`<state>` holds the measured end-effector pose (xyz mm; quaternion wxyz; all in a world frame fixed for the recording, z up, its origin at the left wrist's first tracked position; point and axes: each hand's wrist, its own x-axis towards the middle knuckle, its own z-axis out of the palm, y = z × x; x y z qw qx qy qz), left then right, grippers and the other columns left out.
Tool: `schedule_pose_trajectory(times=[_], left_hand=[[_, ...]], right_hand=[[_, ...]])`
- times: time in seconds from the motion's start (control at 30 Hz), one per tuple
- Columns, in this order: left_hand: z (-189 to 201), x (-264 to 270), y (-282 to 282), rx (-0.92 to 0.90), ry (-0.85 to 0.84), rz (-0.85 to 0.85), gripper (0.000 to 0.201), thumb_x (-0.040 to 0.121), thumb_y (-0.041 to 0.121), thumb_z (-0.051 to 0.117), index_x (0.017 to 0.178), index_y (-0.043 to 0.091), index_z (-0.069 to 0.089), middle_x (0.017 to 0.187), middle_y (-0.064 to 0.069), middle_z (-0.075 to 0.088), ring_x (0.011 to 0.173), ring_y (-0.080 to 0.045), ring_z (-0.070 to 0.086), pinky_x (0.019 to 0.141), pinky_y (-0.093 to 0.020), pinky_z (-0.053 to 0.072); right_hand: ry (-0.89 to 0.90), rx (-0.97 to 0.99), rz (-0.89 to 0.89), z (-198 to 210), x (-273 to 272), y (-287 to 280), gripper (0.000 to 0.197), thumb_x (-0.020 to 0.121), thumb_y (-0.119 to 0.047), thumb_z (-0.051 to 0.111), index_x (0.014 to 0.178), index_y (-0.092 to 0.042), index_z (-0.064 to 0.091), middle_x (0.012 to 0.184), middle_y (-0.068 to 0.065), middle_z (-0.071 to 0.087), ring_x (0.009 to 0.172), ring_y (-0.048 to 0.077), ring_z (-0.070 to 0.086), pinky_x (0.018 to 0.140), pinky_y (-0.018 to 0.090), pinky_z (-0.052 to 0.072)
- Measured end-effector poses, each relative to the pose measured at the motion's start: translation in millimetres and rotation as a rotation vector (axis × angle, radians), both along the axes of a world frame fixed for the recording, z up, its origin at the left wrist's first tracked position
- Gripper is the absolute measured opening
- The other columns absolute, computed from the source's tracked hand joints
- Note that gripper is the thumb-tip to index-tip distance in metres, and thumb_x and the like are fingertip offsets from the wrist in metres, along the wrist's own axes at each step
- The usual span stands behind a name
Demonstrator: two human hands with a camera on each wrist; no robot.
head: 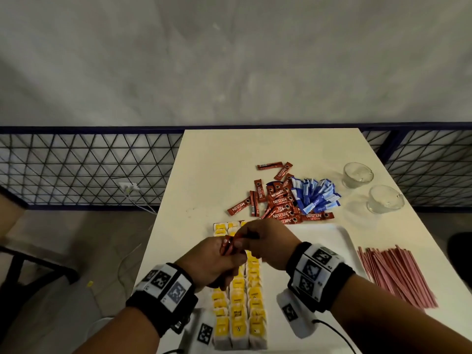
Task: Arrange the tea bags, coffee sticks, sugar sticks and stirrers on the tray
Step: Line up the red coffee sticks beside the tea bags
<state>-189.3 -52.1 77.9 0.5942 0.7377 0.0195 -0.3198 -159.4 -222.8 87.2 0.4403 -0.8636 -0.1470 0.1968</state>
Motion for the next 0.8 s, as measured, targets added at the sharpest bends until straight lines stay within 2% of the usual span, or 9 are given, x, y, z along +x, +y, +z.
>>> schedule_pose_trajectory(times=[0.07, 0.17, 0.27, 0.33, 0.4, 0.47, 0.57, 0.7, 0.8], left_hand=[[-1.1, -2.2, 7.3, -0.049, 0.058, 0.029, 0.025, 0.092, 0.033, 0.059, 0.086, 0.008, 0.056, 0.058, -0.004, 0.056, 0.038, -0.017, 0.040, 0.043, -0.021, 0.030], [-3.9, -4.7, 18.7, -0.133, 0.176, 0.164, 0.050, 0.091, 0.051, 0.046, 0.090, 0.005, 0.064, 0.056, -0.004, 0.049, 0.038, -0.014, 0.027, 0.043, -0.019, 0.022], [-6.4, -6.4, 23.6, -0.250, 0.192, 0.367, 0.040, 0.098, 0.038, 0.047, 0.086, 0.004, 0.064, 0.060, -0.003, 0.044, 0.038, -0.012, 0.023, 0.044, -0.019, 0.018], [-7.6, -7.0, 21.7, -0.273, 0.104, 0.453, 0.023, 0.097, 0.022, 0.052, 0.080, 0.007, 0.057, 0.063, -0.007, 0.039, 0.037, -0.011, 0.022, 0.043, -0.018, 0.019], [-7.9, -4.6, 18.0, -0.183, -0.048, 0.492, 0.018, 0.094, 0.013, 0.058, 0.076, 0.009, 0.058, 0.060, -0.010, 0.039, 0.035, -0.013, 0.026, 0.041, -0.019, 0.024], [-4.0, -3.0, 11.3, -0.007, -0.207, 0.458, 0.014, 0.090, 0.011, 0.063, 0.076, 0.010, 0.065, 0.048, -0.002, 0.047, 0.035, -0.013, 0.036, 0.043, -0.022, 0.031], [1.2, -4.2, -6.8, 0.080, -0.328, 0.427, 0.009, 0.089, 0.005, 0.063, 0.082, 0.008, 0.066, 0.042, 0.012, 0.055, 0.038, 0.001, 0.049, 0.045, -0.010, 0.038], [-2.4, -5.4, -29.6, 0.120, -0.362, 0.472, 0.011, 0.088, 0.001, 0.063, 0.085, 0.009, 0.069, 0.056, 0.011, 0.059, 0.038, 0.005, 0.049, 0.045, -0.006, 0.037], [-13.4, -7.7, -38.4, 0.241, -0.390, 0.477, 0.015, 0.086, 0.012, 0.069, 0.080, 0.026, 0.068, 0.074, 0.012, 0.066, 0.055, 0.007, 0.055, 0.063, -0.016, 0.046]], right_hand=[[-0.011, 0.004, -0.078, 1.3, -1.7, -0.6, 0.001, 0.084, -0.026, 0.070, 0.084, -0.026, 0.070, 0.063, -0.012, 0.060, 0.049, -0.005, 0.052, 0.050, 0.009, 0.039], [-0.075, 0.010, -0.165, -2.3, -2.9, -7.5, 0.004, 0.082, -0.033, 0.071, 0.079, -0.034, 0.067, 0.069, -0.012, 0.063, 0.058, -0.003, 0.053, 0.058, 0.016, 0.043], [-0.102, 0.074, -0.216, -5.1, -6.8, -14.2, 0.009, 0.081, -0.035, 0.071, 0.078, -0.042, 0.066, 0.074, -0.003, 0.067, 0.067, 0.012, 0.059, 0.067, 0.032, 0.050], [-0.080, 0.115, -0.200, -5.4, -11.4, -17.3, 0.012, 0.082, -0.031, 0.071, 0.081, -0.042, 0.066, 0.072, -0.002, 0.067, 0.065, 0.013, 0.060, 0.065, 0.032, 0.051], [-0.019, 0.262, -0.197, -4.9, -15.4, -20.7, 0.008, 0.084, -0.024, 0.070, 0.089, -0.030, 0.070, 0.069, -0.004, 0.065, 0.060, 0.010, 0.056, 0.059, 0.027, 0.050], [0.076, 0.427, -0.272, -6.9, -15.4, -26.5, 0.011, 0.087, -0.017, 0.067, 0.098, -0.017, 0.067, 0.072, 0.001, 0.065, 0.059, 0.015, 0.055, 0.059, 0.028, 0.049], [0.141, 0.379, -0.301, -12.7, -12.3, -38.4, 0.005, 0.089, -0.010, 0.063, 0.094, -0.011, 0.064, 0.072, 0.003, 0.068, 0.057, 0.015, 0.056, 0.056, 0.026, 0.049], [0.127, 0.326, -0.314, -22.7, -11.1, -55.2, 0.013, 0.088, -0.010, 0.064, 0.078, -0.017, 0.068, 0.076, 0.009, 0.071, 0.060, 0.017, 0.060, 0.060, 0.030, 0.052], [0.125, 0.288, -0.357, -35.6, -8.6, -77.9, 0.012, 0.088, -0.012, 0.065, 0.078, -0.017, 0.069, 0.074, 0.012, 0.071, 0.057, 0.017, 0.060, 0.058, 0.030, 0.051]])
